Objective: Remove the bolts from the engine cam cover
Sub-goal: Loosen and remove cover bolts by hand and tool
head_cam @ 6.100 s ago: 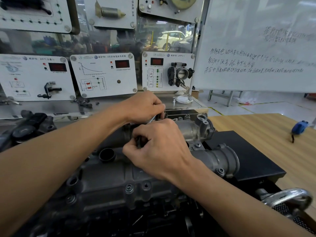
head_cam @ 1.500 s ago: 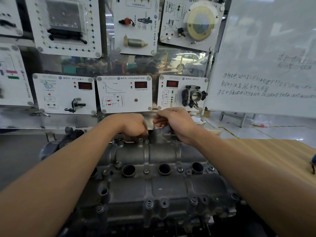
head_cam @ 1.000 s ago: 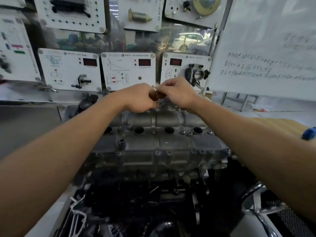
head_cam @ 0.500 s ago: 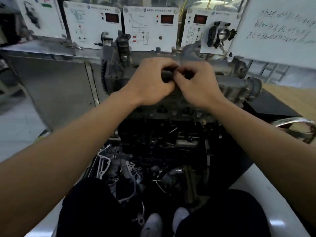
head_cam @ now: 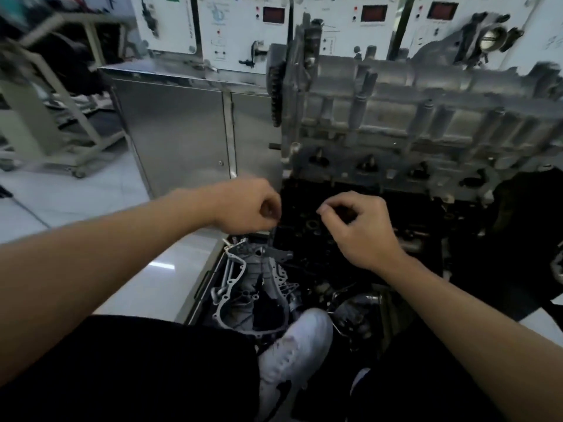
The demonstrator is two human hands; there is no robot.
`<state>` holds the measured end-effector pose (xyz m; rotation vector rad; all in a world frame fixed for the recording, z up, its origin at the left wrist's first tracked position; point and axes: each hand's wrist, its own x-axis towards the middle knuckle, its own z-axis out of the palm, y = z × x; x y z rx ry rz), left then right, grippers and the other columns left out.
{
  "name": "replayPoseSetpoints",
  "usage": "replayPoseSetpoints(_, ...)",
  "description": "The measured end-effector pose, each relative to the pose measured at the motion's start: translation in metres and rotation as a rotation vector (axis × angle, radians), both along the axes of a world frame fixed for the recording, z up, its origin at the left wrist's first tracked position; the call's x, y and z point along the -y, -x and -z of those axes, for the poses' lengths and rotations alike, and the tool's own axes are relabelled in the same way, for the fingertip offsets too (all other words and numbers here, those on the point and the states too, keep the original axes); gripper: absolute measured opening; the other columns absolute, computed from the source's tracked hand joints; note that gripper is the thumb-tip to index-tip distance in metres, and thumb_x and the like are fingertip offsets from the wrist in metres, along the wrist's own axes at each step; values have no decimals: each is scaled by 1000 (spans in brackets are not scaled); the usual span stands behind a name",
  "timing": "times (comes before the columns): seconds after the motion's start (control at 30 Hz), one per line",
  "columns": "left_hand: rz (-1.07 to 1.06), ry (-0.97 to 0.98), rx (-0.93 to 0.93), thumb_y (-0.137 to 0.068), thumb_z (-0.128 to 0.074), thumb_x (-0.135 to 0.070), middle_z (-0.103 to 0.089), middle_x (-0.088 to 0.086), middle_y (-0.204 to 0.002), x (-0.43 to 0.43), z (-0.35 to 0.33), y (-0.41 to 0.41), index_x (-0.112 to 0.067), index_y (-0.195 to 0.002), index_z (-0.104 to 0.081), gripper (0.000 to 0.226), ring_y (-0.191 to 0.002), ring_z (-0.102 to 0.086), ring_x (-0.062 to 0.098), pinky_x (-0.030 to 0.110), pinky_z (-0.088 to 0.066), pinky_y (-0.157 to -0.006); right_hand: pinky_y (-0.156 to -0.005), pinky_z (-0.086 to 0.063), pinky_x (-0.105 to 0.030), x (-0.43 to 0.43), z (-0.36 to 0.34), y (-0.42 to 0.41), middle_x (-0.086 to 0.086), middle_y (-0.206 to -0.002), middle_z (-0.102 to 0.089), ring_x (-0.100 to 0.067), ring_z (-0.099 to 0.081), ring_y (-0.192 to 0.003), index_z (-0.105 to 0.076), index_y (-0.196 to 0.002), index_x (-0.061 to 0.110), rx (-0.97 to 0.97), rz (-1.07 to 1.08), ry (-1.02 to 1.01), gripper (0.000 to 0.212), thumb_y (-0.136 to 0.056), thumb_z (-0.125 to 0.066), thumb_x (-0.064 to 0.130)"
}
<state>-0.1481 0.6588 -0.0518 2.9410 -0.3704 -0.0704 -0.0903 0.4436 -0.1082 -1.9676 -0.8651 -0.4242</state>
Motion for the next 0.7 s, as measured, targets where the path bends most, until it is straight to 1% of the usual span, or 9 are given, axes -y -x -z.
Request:
replayPoseSetpoints(0.1,-30,-363,-231,-91,-60,-30,-68,1,-99,-32,15,7,-17,-107,-70,23,-94,-63,23,28,-49,-78,-59,-41,-7,-9,25,-12,17,-67,-67,5,-61,-62,-74,-74,17,-121,16,-23,16,-88,-68,12)
replayPoseSetpoints(0.17,-53,-455,-288,-92,-58,-31,-70,4,-103,-47,23,8,-15,-106,-70,24,-96,-63,24,30,-49,-78,-57,-44,-10,-12,47,-16,12,-65,-69,2,-61,-59,-74,-72,18,-195,30,-13,18,-89,-68,13)
replayPoseSetpoints(0.27,-100,-411,-243,-94,-55,-30,-70,7,-106,-66,35,2,-14,-106,-70,25,-96,-62,24,28,-43,-74,-55,-44,-11,-15,86,-16,13,-60,-67,3,-60,-57,-73,-67,19,-297,53,92,23,-88,-68,12)
replayPoseSetpoints(0.4,-81,-420,-246,-93,-52,-26,-69,10,-107,-82,76,-18,-11,-104,-71,26,-99,-63,27,28,-46,-75,-46,-45,-21,-33,125,-20,12,-56,-66,-3,-59,-47,-71,-65,22,-508,59,445,24,-89,-67,19)
replayPoseSetpoints(0.43,-66,-410,-290,-93,-51,-25,-68,11,-102,-87,92,-28,-11,-97,-70,24,-95,-63,29,32,-50,-77,-48,-46,-23,-40,135,-23,10,-59,-68,-5,-62,-51,-72,-67,22,-545,67,516,21,-88,-67,21)
replayPoseSetpoints(0.5,-65,-356,-356,-93,-50,-24,-59,6,-81,-98,129,-51,-15,-76,-58,21,-80,-58,28,38,-52,-71,-50,-47,-26,-57,157,-32,1,-66,-71,-10,-64,-56,-72,-71,17,-616,57,636,19,-88,-65,24)
replayPoseSetpoints(0.57,-87,-260,-379,-93,-51,-22,-48,-1,-72,-112,172,-80,-19,-65,-42,30,-70,-50,23,36,-48,-65,-48,-42,-25,-78,188,-45,-4,-65,-69,-7,-58,-51,-69,-70,12,-678,43,732,23,-88,-63,25)
replayPoseSetpoints(0.63,-90,-176,-405,-91,-50,-18,-54,3,-82,-125,217,-112,-15,-65,-40,28,-72,-48,23,35,-45,-67,-48,-40,-21,-102,225,-63,2,-58,-64,-4,-55,-50,-65,-65,16,-765,57,820,26,-88,-64,27)
replayPoseSetpoints(0.7,-110,-106,-449,-90,-52,-17,-61,7,-97,-139,264,-149,-9,-76,-49,16,-78,-54,23,36,-46,-70,-57,-40,-23,-129,269,-89,1,-68,-67,-14,-64,-65,-66,-71,17,-880,49,881,21,-90,-63,26)
